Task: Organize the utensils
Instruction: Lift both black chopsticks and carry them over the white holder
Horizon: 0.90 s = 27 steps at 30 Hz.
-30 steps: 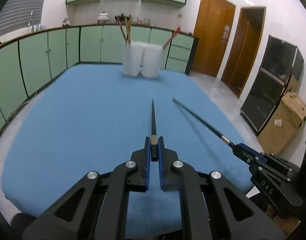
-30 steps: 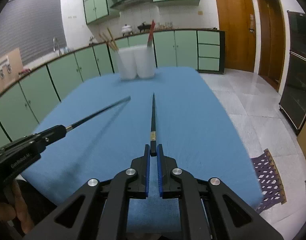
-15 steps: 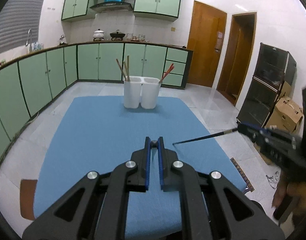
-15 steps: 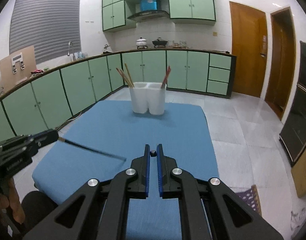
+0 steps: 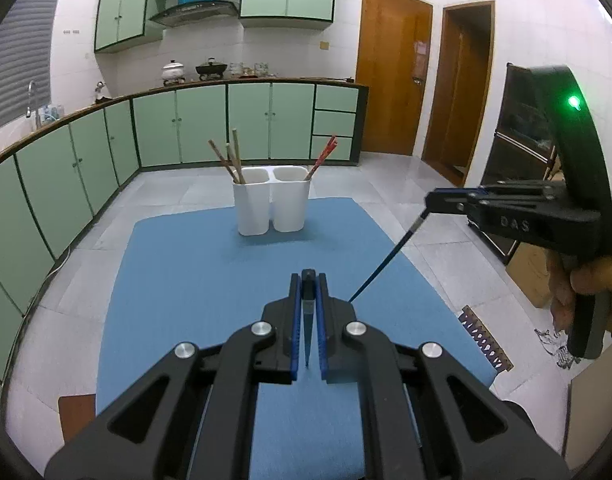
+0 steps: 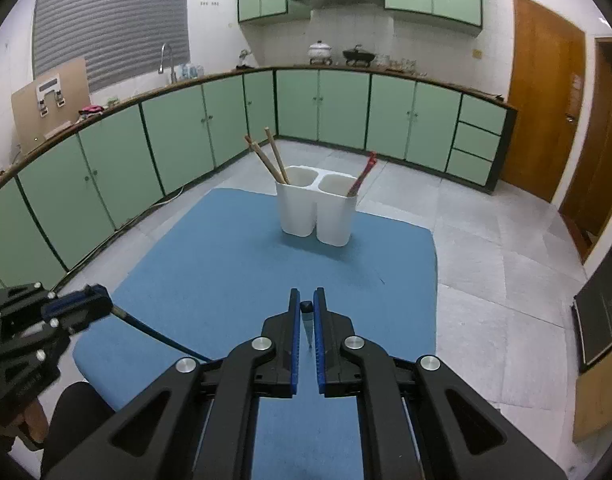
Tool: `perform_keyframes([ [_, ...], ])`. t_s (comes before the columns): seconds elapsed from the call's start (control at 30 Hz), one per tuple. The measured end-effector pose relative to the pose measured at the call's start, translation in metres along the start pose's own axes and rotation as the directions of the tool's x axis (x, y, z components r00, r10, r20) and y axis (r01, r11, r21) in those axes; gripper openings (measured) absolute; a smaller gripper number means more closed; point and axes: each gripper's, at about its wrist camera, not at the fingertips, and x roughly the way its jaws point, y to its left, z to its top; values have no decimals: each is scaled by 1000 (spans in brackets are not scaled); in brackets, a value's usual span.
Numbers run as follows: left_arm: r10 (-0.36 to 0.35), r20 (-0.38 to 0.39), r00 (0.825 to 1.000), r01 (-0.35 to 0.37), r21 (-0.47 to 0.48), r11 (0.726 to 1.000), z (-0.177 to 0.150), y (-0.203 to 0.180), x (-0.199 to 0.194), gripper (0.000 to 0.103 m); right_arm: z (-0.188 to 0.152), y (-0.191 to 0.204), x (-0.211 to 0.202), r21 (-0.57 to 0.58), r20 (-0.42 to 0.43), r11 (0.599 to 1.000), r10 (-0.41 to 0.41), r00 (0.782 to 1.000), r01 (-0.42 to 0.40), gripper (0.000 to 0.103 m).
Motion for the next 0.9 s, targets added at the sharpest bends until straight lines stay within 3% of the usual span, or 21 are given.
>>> perform_keyframes([
  [0.3, -50, -45, 998, 49, -34, 998, 40, 20, 18, 6, 35, -2, 10, 0, -27, 1000, 14, 1000, -14, 6],
  [0.9, -36, 16, 999, 37, -18, 999, 138, 40, 31, 6, 119, 6, 2, -28, 6, 1000, -7, 1000, 7, 6],
])
